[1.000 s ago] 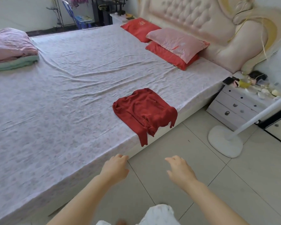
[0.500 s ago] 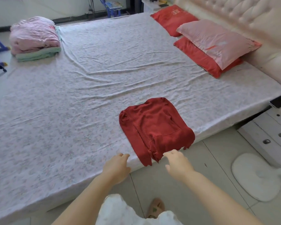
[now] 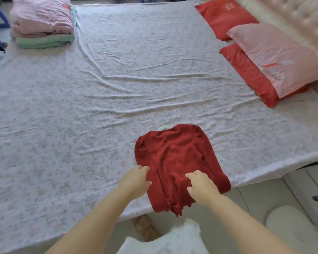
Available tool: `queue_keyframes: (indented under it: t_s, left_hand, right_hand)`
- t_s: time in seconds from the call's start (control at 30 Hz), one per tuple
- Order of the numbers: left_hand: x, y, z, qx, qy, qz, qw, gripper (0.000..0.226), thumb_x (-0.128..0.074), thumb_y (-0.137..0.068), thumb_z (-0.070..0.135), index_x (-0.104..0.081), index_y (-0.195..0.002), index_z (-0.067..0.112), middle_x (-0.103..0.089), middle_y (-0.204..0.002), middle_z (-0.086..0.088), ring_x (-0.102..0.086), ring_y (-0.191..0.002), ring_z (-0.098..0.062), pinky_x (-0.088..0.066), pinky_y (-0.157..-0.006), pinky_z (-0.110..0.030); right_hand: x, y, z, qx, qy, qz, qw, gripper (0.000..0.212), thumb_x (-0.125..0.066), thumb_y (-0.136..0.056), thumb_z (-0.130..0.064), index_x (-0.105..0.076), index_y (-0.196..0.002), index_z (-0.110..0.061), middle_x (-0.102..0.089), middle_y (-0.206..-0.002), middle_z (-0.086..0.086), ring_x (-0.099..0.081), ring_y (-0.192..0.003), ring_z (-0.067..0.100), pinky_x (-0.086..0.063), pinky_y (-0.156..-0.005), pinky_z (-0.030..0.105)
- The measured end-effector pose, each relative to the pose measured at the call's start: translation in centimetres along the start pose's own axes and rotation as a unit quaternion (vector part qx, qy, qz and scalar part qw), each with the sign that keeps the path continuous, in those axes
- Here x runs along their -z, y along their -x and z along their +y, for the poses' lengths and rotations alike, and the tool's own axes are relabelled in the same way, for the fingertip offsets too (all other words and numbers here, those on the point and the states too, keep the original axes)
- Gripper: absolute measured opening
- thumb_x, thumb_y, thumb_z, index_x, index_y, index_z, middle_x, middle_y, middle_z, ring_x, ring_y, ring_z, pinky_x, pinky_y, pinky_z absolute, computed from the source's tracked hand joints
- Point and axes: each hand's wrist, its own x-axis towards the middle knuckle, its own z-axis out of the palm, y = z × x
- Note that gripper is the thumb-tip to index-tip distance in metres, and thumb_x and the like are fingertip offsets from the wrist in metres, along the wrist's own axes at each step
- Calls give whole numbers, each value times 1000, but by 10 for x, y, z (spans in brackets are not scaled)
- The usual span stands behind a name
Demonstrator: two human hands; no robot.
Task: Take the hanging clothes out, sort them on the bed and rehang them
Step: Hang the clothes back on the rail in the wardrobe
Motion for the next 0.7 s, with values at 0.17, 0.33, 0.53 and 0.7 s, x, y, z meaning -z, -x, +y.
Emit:
queue_keyframes:
  t_s: [0.17,0.33,0.53,0.7]
  left_hand:
    - [12,-41,-3,33,33,-5,999,55,-48,-93,33,-29,-142,19,-36,-142,-4,-41,-127,-22,-39,-102,-36]
    - [16,-88,-8,77,67,3,995,55,-48,-93,33,-28,-142,19,-36,-142,-2,-39,-128,-21,-38,-102,-38]
    - [6,-156,-14,136,117,44,983,54,-47,-93,35,-30,-142,22,-38,-139,2,-42,-124,-16,-40,-98,-31]
    - [-11,-213,-24,152,132,71,977,55,-47,-93,36,-29,-142,22,-37,-140,3,-37,-128,-15,-36,-102,-29]
  right_hand:
    - [18,-53,5,15,16,-30,999,49,-48,-92,-25,-37,-139,-21,-43,-133,5,-41,-122,25,-38,-101,37]
    - [34,-131,8,45,12,-45,998,48,-49,-91,-23,-40,-138,-21,-44,-133,4,-43,-121,23,-41,-100,36]
    - [44,-256,17,64,-9,-61,996,48,-52,-90,-24,-41,-137,-20,-44,-134,7,-42,-123,24,-38,-102,35]
    - [32,-354,17,69,-37,-33,996,48,-54,-87,-20,-45,-134,-15,-44,-135,10,-43,-124,26,-38,-102,35]
